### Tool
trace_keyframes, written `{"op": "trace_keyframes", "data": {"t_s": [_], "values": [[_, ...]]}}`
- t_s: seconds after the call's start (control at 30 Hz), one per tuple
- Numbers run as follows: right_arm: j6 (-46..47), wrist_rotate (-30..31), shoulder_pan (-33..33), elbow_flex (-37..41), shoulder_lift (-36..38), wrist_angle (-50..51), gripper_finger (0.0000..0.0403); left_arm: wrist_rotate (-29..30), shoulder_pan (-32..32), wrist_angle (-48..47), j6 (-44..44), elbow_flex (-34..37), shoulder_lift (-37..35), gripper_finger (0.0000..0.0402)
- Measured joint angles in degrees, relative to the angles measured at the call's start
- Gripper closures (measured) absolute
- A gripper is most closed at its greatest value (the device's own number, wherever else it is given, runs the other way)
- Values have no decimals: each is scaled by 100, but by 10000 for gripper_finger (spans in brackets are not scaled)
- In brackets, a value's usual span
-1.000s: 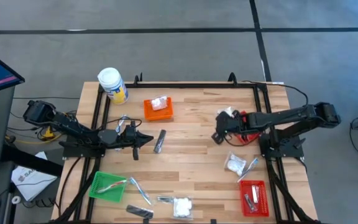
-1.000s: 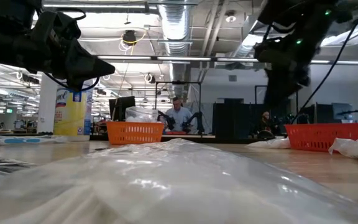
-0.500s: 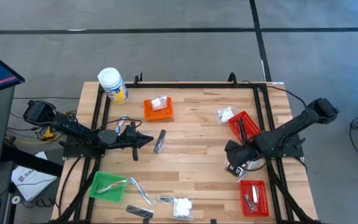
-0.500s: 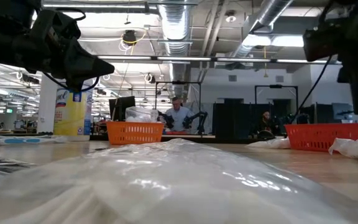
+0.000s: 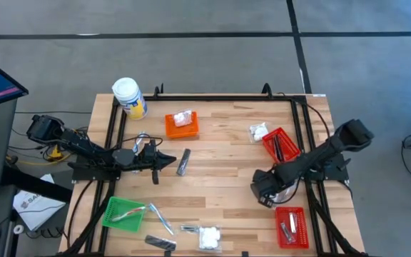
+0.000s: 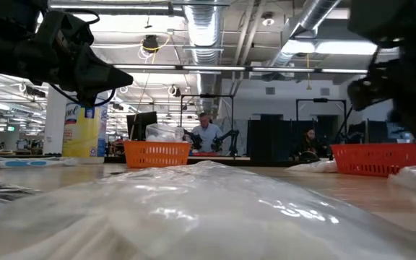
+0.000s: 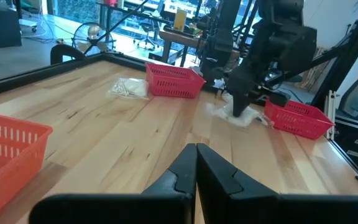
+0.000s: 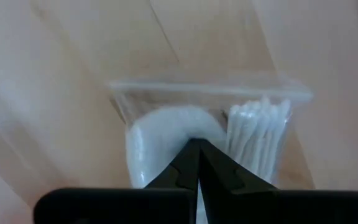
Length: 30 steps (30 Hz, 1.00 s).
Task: Pick & Place Travel size toiletries
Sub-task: Put the white cotton pack into the orange basket
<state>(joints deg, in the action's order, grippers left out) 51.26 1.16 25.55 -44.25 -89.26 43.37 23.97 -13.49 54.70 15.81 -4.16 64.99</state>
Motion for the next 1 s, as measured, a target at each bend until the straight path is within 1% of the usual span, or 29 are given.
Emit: {"op": "trace_keyframes", "data": {"t_s": [0.13,0.3,0.37,0.43,0.5,0.57,0.6,0.67,0.73,0.8,0.9,1.0], "values": [[-523,319,-354,-167,-100,-746,400,-1,-1,3,-7,0,0,400],[-1126,1025,-830,-359,-111,-1714,402,-2,-1,4,-7,0,0,400],[-1334,1204,-988,-436,-111,-1911,401,-2,-1,2,-8,0,0,400],[-1434,1354,-1065,-564,-110,-1862,402,-2,-1,0,-9,0,0,400],[-1442,1367,-1064,-693,-23,-1547,402,-4,-1,-1,-9,0,0,400],[-1321,1227,-981,-840,46,-941,402,-4,0,-7,-9,0,0,400],[-1153,1155,-897,-905,99,-484,402,-4,-1,-11,-9,0,1,400],[-663,1027,-665,-1061,253,502,402,-4,-1,-15,-17,0,0,400],[-46,913,-367,-1210,378,1258,402,-4,-1,-20,-35,0,0,400],[596,593,-38,-1267,487,2003,402,-4,-1,-21,-35,0,2,400],[1231,-19,391,-1247,493,2315,402,-4,-1,-20,-33,1,1,400],[1295,-383,639,-1218,287,2371,403,-4,-1,-20,-33,0,0,400]]}}
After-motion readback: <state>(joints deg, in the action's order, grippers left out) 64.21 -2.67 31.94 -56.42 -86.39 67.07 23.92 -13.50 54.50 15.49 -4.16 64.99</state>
